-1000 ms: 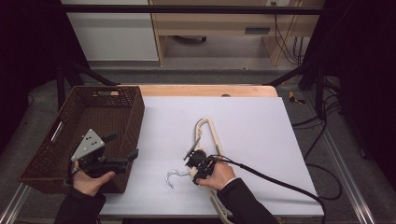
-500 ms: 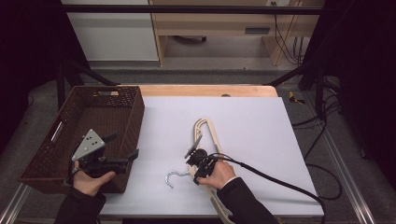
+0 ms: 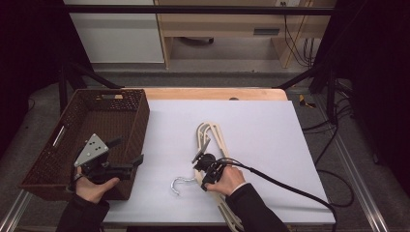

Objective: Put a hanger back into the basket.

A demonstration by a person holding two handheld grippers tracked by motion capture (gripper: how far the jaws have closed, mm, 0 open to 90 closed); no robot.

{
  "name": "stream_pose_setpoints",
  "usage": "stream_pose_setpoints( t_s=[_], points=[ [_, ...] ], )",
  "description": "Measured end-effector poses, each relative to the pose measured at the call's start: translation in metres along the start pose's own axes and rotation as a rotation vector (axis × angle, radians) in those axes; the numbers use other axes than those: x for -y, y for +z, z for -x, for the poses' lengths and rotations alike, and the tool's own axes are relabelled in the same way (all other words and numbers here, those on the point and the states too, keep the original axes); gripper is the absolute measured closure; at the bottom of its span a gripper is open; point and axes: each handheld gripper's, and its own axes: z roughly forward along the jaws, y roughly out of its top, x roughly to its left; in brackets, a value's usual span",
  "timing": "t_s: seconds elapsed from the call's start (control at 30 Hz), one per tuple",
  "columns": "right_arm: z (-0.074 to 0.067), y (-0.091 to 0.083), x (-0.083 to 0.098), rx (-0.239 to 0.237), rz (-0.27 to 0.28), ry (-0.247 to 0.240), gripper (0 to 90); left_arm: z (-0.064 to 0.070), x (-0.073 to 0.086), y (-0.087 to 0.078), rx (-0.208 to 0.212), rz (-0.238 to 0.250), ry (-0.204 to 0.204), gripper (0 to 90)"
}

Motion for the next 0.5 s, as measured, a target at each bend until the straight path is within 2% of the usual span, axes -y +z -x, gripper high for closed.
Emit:
stream_pose_setpoints(
  t_s=[0.3, 0.37, 0.43, 0.47, 0.5],
  points=[
    [-0.001, -0.01, 0.002, 0.006, 0.006, -0.03, 74.7, 0.0, 0.0, 0.0, -0.001, 0.002, 0.002, 4.0],
    [-0.002, -0.016, 0.003, -0.003, 0.002, -0.015, 74.7, 0.0, 0.0, 0.0, -0.001, 0.002, 0.002, 4.0],
    [-0.001, -0.021, 0.004, 0.001, 0.012, -0.034, 74.7, 0.0, 0.0, 0.0, 0.0, 0.002, 0.002, 4.0],
    [-0.002, -0.025, 0.004, 0.005, 0.012, -0.021, 74.7, 0.0, 0.0, 0.0, 0.001, 0.002, 0.001, 4.0],
    [0.0, -0.028, 0.005, 0.007, 0.023, -0.039, 74.7, 0.0, 0.0, 0.0, 0.001, 0.002, 0.002, 4.0]
  ],
)
